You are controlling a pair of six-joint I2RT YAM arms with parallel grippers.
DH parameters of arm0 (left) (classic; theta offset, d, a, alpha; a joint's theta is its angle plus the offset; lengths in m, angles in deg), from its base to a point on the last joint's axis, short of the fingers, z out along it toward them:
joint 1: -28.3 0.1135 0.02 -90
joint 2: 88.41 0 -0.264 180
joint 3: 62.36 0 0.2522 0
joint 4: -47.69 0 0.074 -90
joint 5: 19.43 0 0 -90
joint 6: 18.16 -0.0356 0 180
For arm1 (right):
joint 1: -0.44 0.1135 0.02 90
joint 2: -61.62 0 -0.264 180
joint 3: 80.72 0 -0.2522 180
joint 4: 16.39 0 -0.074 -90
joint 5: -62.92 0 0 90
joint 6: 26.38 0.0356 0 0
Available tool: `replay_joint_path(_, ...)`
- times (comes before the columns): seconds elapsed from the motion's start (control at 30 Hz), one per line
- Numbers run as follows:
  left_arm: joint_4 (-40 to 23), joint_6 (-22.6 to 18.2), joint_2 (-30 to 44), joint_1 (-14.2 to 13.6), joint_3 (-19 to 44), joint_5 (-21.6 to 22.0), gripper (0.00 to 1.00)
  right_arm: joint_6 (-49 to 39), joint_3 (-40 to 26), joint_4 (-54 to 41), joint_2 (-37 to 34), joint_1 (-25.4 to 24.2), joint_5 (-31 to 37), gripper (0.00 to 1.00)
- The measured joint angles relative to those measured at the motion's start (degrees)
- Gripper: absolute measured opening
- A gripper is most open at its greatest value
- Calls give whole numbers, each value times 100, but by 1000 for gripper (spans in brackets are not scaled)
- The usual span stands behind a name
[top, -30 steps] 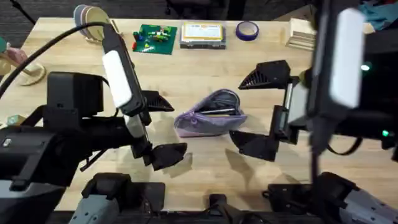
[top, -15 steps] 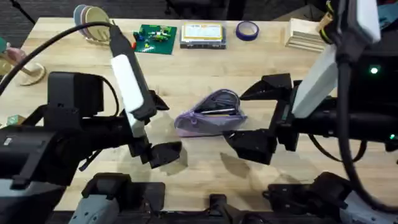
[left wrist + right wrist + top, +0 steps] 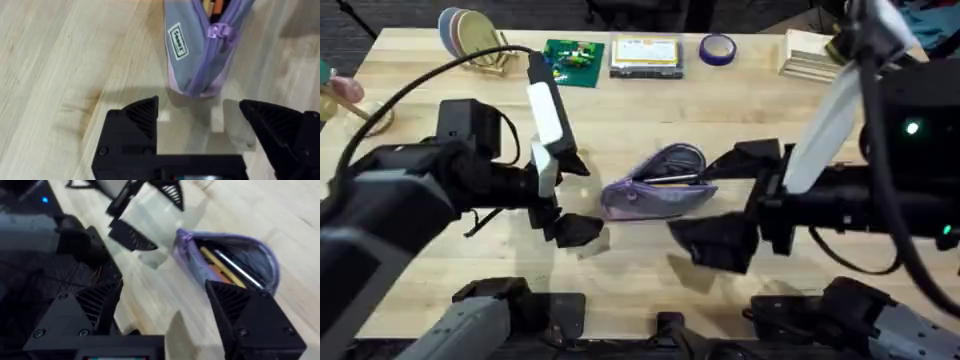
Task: Unzip the bag, pick up the pens from the table one at a time and place them inside, then zip the bag closed.
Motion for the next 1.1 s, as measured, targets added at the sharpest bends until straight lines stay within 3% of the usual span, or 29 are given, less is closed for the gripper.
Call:
replay_joint_path(0.13, 208, -192, 442, 128, 0, -314, 993, 342, 0, -67, -1, 561, 514, 998)
replay_joint_path(0.4, 330, -437, 913, 133, 2, -737, 993, 1697, 0, -64, -57, 2035, 2381, 998)
replay_joint_path(0.57, 330, -548, 978, 133, 17, -858, 993, 2067, 0, 179, -453, 2729, 2850, 998)
replay_joint_path(0.77, 330, -590, 979, 133, 22, -928, 993, 2306, 0, 227, -789, 2897, 2952, 998)
replay_joint_path(1.1, 330, -608, 979, 133, 22, -949, 993, 3424, 0, 577, -1488, 2904, 3033, 998)
